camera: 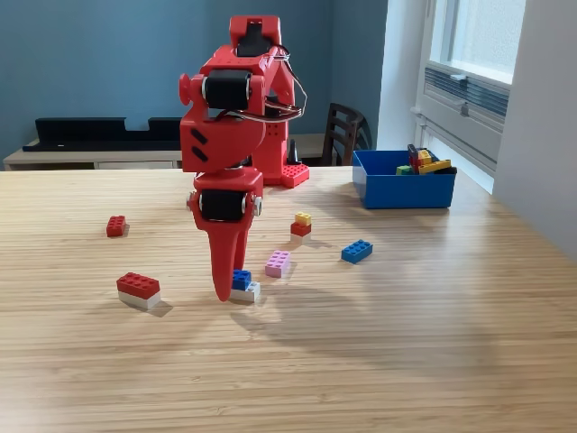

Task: Grasp a lego block and put it in the bin.

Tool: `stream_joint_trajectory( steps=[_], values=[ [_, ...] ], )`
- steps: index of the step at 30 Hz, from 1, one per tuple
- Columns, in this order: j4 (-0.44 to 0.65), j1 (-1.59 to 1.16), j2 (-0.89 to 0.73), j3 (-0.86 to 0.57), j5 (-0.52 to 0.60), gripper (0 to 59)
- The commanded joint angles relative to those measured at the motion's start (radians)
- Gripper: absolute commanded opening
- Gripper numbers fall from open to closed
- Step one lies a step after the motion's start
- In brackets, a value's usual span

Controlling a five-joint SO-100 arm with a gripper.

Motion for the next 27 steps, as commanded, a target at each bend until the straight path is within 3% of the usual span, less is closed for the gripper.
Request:
stream_joint_trajectory(
  steps=[1,12,27],
  values=[
    [0.034,0.005,0.002,-0.126,0.009,14.9],
    [0.103,0.005,-0.078,-0.239,0.023,0.0],
    [0.127,0.003,-0.074,-0.230,0.051,0.0]
  ],
)
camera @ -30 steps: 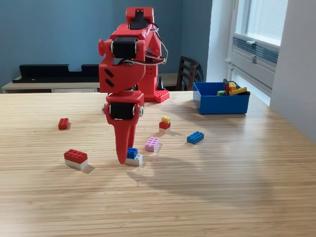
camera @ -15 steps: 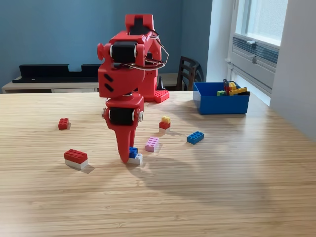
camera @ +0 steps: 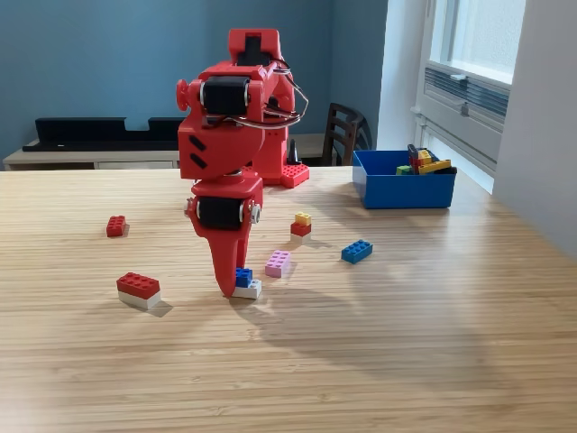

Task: Grasp a lego block and put it in the bin.

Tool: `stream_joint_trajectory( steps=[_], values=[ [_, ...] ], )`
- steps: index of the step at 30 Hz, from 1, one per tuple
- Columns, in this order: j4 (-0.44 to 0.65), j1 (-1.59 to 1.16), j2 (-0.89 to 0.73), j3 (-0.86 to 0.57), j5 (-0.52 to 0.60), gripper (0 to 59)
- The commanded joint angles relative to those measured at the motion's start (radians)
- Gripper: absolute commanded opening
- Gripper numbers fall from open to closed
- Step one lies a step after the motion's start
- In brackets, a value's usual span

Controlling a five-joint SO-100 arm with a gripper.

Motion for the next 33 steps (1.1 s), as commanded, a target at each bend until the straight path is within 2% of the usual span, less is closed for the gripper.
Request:
stream_joint_trajectory(
  steps=[1,6,11,22,29,33],
  values=[
    [0.023,0.003,0.040,-0.041,0.002,0.0],
    [0.029,0.003,0.043,0.018,-0.008,0.0],
    [0.137,0.014,0.075,-0.081,-0.008,0.0],
    [0.135,-0.086,0.551,0.224,-0.023,0.0],
    [0.135,-0.301,0.776,0.434,0.002,0.0],
    [0.135,-0.454,0.871,0.499,0.025,0.0]
  ],
)
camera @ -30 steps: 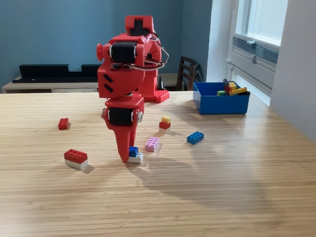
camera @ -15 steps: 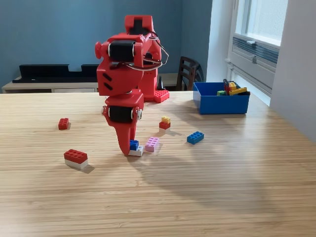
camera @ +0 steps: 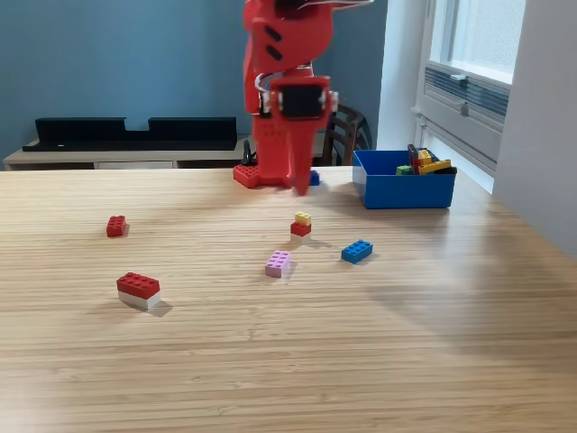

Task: Grasp a lego block and put it in the bin.

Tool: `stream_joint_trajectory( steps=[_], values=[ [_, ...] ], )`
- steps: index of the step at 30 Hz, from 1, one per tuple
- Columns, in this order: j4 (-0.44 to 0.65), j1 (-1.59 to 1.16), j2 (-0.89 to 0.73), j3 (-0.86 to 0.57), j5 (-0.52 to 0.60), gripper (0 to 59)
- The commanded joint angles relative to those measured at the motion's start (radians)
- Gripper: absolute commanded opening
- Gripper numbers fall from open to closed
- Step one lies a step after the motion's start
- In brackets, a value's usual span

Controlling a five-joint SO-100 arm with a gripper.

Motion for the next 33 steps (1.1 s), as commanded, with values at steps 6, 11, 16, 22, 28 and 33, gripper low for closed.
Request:
stream_joint_trajectory(
  steps=[6,11,16,22,28,33],
  values=[
    [0.015,-0.388,0.284,0.092,0.029,0.0],
    [0.034,-0.568,0.290,0.143,0.035,0.0],
    [0.040,-0.709,0.290,0.187,0.043,0.0],
    [0.061,-0.871,0.288,0.183,0.029,0.0],
    [0.084,-0.979,0.288,0.193,-0.012,0.0],
    [0.089,-1.065,0.288,0.215,-0.048,0.0]
  ],
)
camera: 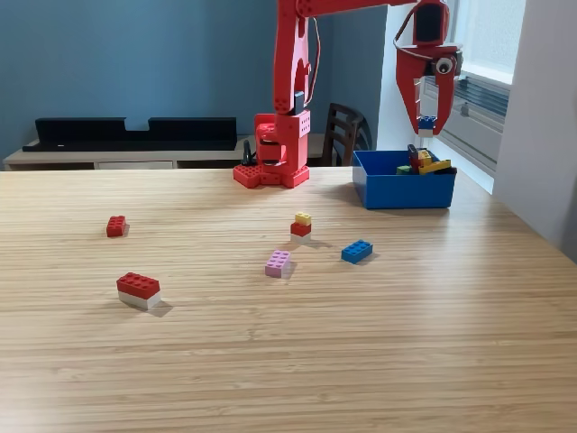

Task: Grasp a lego block and put it in the bin.

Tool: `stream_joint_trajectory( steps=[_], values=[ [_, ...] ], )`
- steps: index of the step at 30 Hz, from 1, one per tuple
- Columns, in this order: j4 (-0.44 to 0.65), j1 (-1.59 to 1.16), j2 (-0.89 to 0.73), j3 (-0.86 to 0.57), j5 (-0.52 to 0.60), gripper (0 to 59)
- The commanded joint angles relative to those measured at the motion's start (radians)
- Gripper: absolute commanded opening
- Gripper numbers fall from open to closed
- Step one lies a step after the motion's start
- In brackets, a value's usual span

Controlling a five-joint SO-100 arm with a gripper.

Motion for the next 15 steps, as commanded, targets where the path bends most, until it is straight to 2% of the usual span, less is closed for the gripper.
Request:
stream_joint_trajectory(
  steps=[1,9,15],
  values=[
    [0.015,-0.084,0.091,-0.002,-0.034,0.0],
    [0.020,-0.179,0.091,0.049,-0.061,0.0],
    [0.020,-0.189,0.091,0.037,-0.072,0.0]
  ],
)
